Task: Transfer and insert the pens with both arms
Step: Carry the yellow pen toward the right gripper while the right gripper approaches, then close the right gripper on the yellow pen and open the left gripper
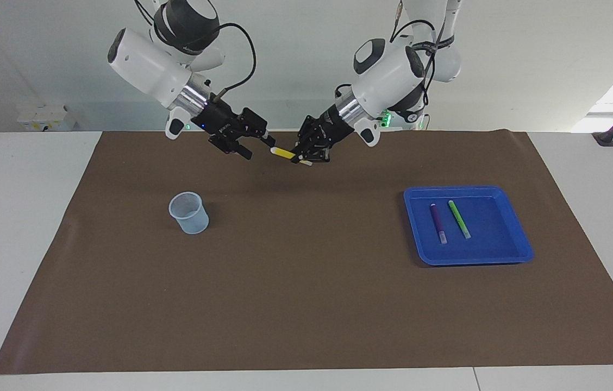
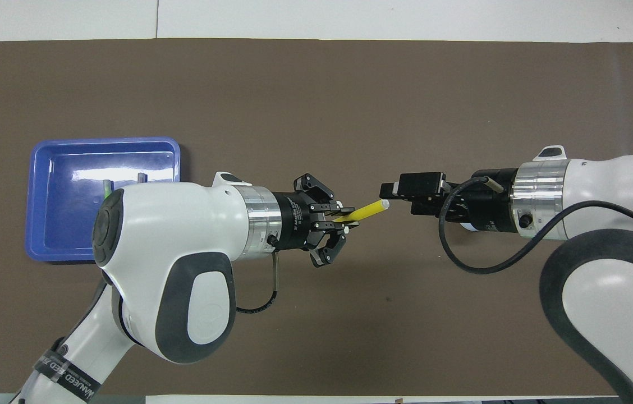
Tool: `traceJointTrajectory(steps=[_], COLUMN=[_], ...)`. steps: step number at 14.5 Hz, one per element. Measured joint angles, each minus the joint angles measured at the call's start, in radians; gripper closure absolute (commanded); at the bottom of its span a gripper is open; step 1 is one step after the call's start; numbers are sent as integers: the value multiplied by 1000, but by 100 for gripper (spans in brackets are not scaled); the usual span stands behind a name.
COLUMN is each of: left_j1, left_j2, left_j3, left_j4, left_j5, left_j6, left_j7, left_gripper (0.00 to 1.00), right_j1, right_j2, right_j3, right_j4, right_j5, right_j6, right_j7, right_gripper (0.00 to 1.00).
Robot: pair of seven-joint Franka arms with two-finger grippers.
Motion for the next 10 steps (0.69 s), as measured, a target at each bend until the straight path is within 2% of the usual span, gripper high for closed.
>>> traceJointTrajectory(steps=[10], left_j1=[-24], left_j2=[-19], left_j3=[2], left_j4=[-31], left_j5=[-23], left_j6=[46], left_j7=[-5], left_gripper=[100], right_j1=[7], right_j2=[-7], right_j3=[13], right_j4=[-3], right_j5=[0], right_j6=[-6], right_j7=[24], right_gripper=[33])
